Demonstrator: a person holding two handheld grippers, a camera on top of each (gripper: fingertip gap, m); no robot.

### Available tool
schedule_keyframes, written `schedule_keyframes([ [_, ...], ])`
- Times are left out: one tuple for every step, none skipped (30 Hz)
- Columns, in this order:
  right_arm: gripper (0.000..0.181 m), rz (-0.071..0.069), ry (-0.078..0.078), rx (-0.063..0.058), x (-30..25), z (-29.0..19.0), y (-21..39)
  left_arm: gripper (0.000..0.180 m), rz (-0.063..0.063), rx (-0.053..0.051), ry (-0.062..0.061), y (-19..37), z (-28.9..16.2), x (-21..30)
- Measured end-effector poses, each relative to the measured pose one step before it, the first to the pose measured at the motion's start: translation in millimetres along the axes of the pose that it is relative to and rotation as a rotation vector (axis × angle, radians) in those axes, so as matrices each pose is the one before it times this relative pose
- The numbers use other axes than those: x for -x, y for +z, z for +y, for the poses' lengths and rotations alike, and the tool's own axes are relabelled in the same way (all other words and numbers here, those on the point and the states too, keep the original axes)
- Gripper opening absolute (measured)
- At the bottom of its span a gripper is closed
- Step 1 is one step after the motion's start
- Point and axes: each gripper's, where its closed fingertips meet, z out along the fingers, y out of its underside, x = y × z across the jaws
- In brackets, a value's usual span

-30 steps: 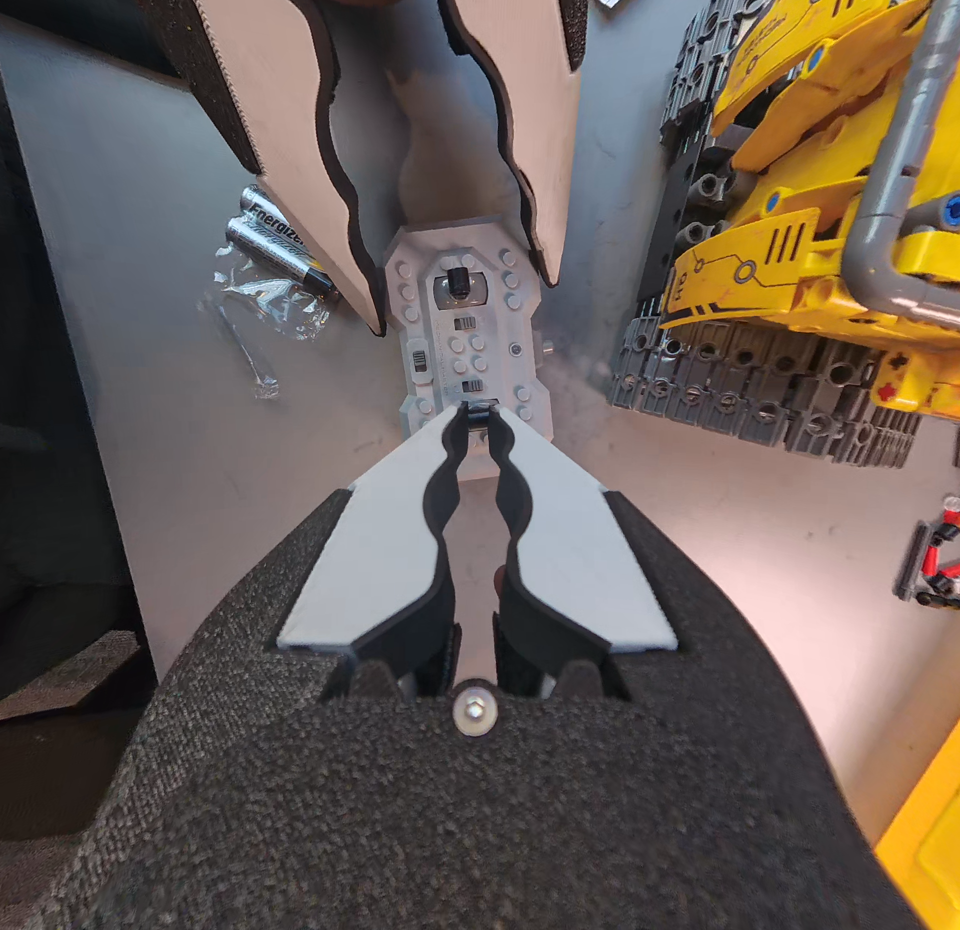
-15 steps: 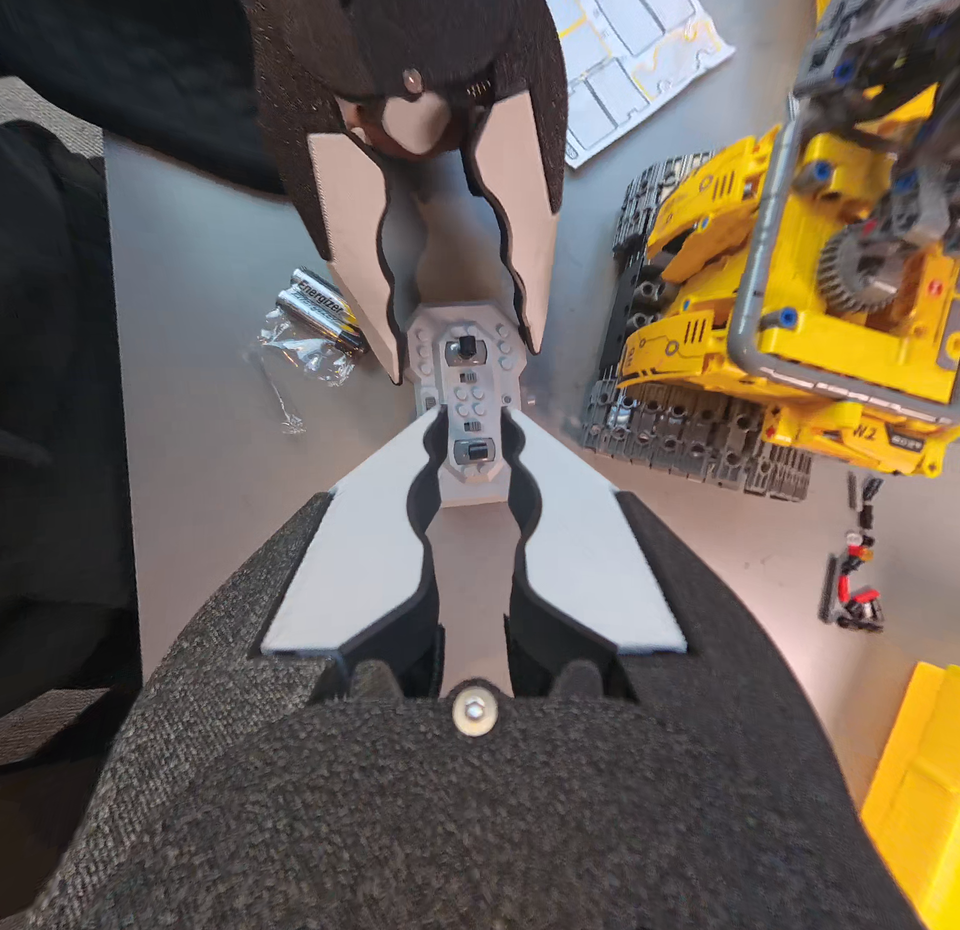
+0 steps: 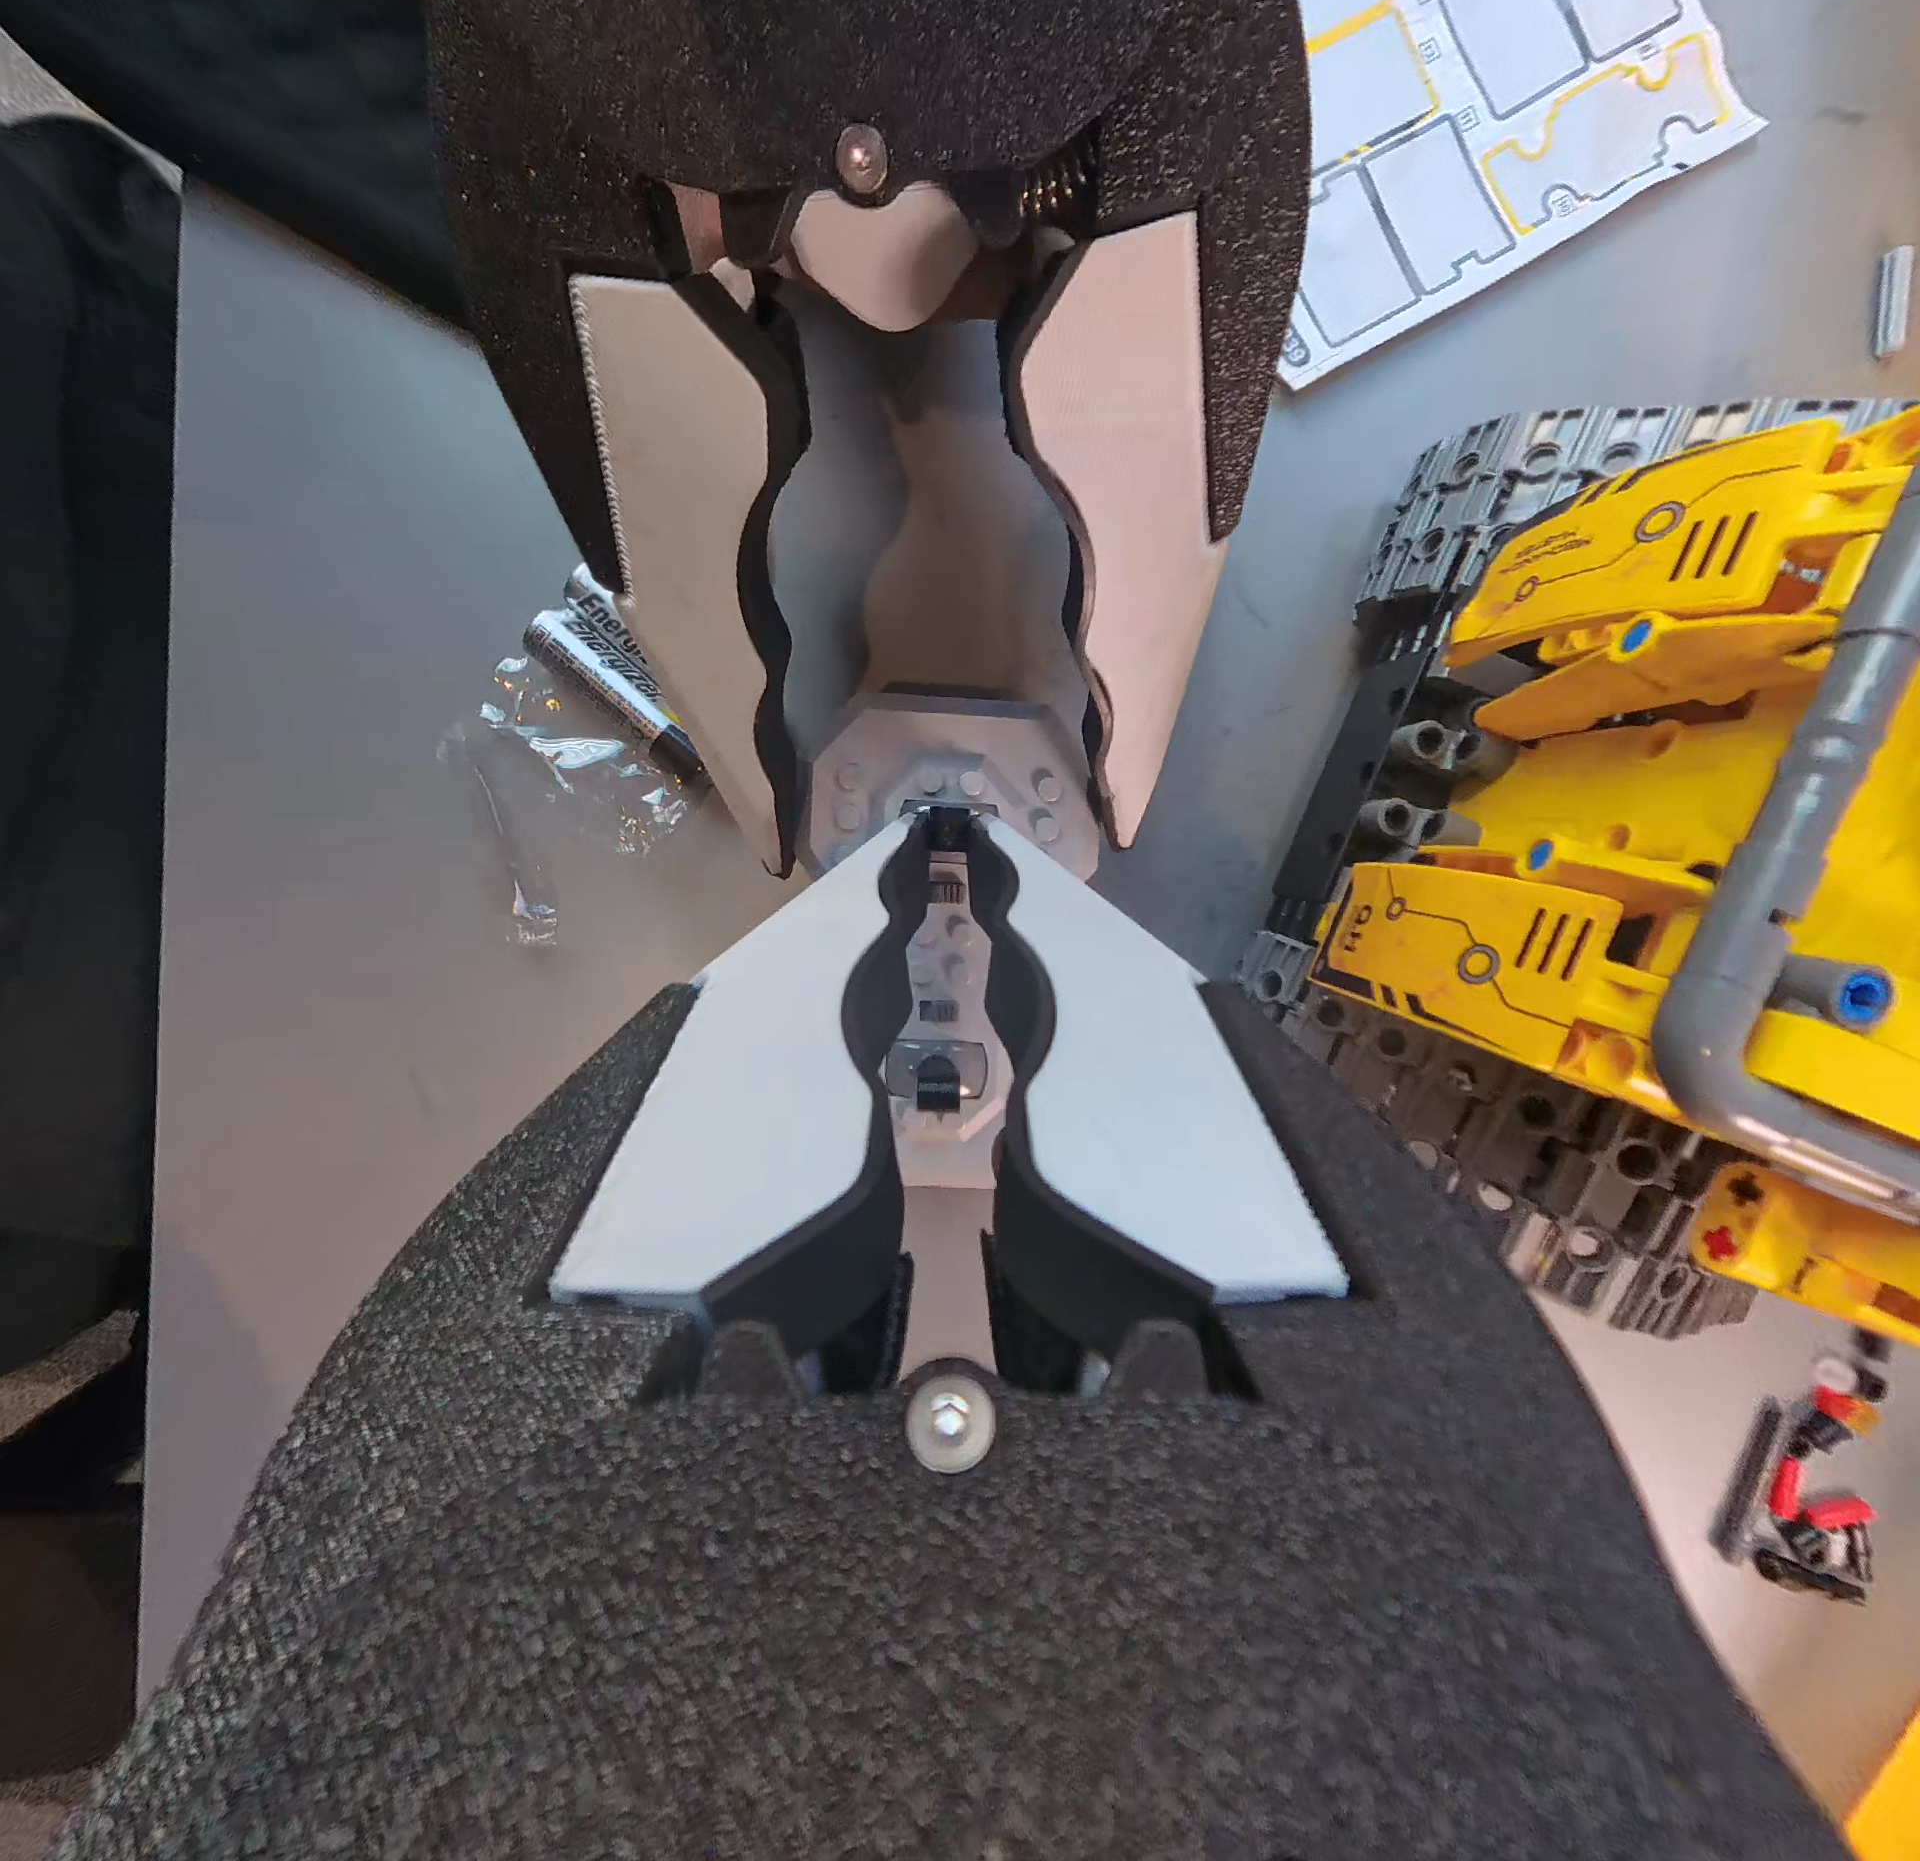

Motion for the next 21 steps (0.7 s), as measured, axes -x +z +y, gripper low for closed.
schedule_keyframes([
  [0.006, -0.0037, 0.0192, -0.0257, 0.22, 0.05, -0.31, 0.067, -0.0033, 0.0003, 0.0069, 0.22, 0.0, -0.25],
  [0.005, -0.0065, 0.0257, -0.0259, 0.0, 0.25, -0.45, 0.067, -0.0012, 0.0002, 0.0042, 0.32, -0.05, -0.3],
  [0.005, -0.0059, 0.016, -0.0225, -0.2, 0.33, -0.27, 0.067, 0.0005, 0.0004, 0.0002, 0.26, -0.02, -0.03],
  [0.005, -0.0004, 0.0045, -0.0205, -0.21, -0.16, -0.02, 0.067, 0.0025, 0.0003, -0.0046, 0.11, 0.03, 0.13],
  [0.005, 0.0038, -0.0066, -0.0152, -0.44, -0.17, -0.05, 0.067, 0.0016, 0.0003, -0.004, 0.05, 0.06, 0.21],
  [0.005, 0.001, -0.0017, -0.0093, -0.09, -0.03, -0.01, 0.067, -0.0023, 0.0002, 0.0023, 0.07, 0.05, 0.05],
  [0.005, -0.0023, 0.0004, -0.0045, 0.29, 0.06, -0.19, 0.067, -0.0013, 0.0001, 0.004, 0.15, -0.06, -0.31],
  [0.005, -0.0028, 0.0027, 0.0002, 0.32, 0.22, -0.03, 0.067, 0.0023, 0.0001, -0.0002, 0.1, 0.06, -0.27],
  [0.005, -0.0026, -0.0002, 0.0019, 0.02, 0.15, -0.05, 0.067, 0.0042, 0.0001, -0.0044, 0.12, 0.01, -0.1],
  [0.005, -0.0025, -0.0036, -0.0046, -0.03, -0.2, 0.0, 0.067, 0.0003, 0.0003, -0.0003, 0.15, -0.07, 0.04],
  [0.005, -0.0047, 0.0036, -0.0088, 0.0, 0.0, -0.05, 0.067, -0.0017, 0.0004, 0.0023, 0.06, 0.07, -0.03],
  [0.005, -0.0057, 0.008, -0.0093, 0.09, -0.1, -0.03, 0.067, -0.0013, 0.0002, 0.0016, 0.06, 0.07, 0.0],
  [0.005, -0.005, 0.0062, -0.0075, 0.01, -0.11, 0.03, 0.067, -0.0007, 0.0002, 0.0008, 0.06, -0.04, -0.04],
  [0.005, 0.0001, -0.0016, -0.0072, -0.04, -0.3, -0.04, 0.067, -0.0003, -0.0003, 0.0001, 0.08, 0.04, 0.03],
  [0.005, 0.0002, -0.0018, -0.006, 0.04, -0.29, -0.01, 0.067, -0.0005, -0.0003, 0.0008, -0.03, -0.01, 0.05],
  [0.005, -0.0016, 0.001, -0.0067, 0.07, -0.25, -0.21, 0.067, 0.0008, -0.0008, -0.0001, 0.05, -0.11, -0.12],
  [0.005, -0.002, 0.0022, -0.0242, -0.03, -3.1, -2.07, 0.067, -0.0006, -0.001, -0.0015, -0.01, -0.05, 0.33],
  [0.005, -0.0246, 0.0674, -0.2092, -1.53, -35.78, -20.35, 0.067, 0.0005, 0.003, -0.0004, 0.13, 0.55, -0.03],
  [0.005, 0.0147, 0.0347, -0.1255, -6.85, -37.1, -23.53, 0.067, -0.0027, -0.001, 0.003, 0.0, -0.41, -0.09],
  [0.006, 0.0959, -0.1823, 0.0764, -6.62, -5.77, -10.97, 0.067, -0.0084, -0.0003, 0.0093, -0.23, -0.08, -0.04],
  [0.005, -0.0163, -0.0581, 0.0745, 9.9, 6.41, 0.44, 0.067, -0.0018, 0.0, 0.0023, -0.27, 0.01, -0.03],
])
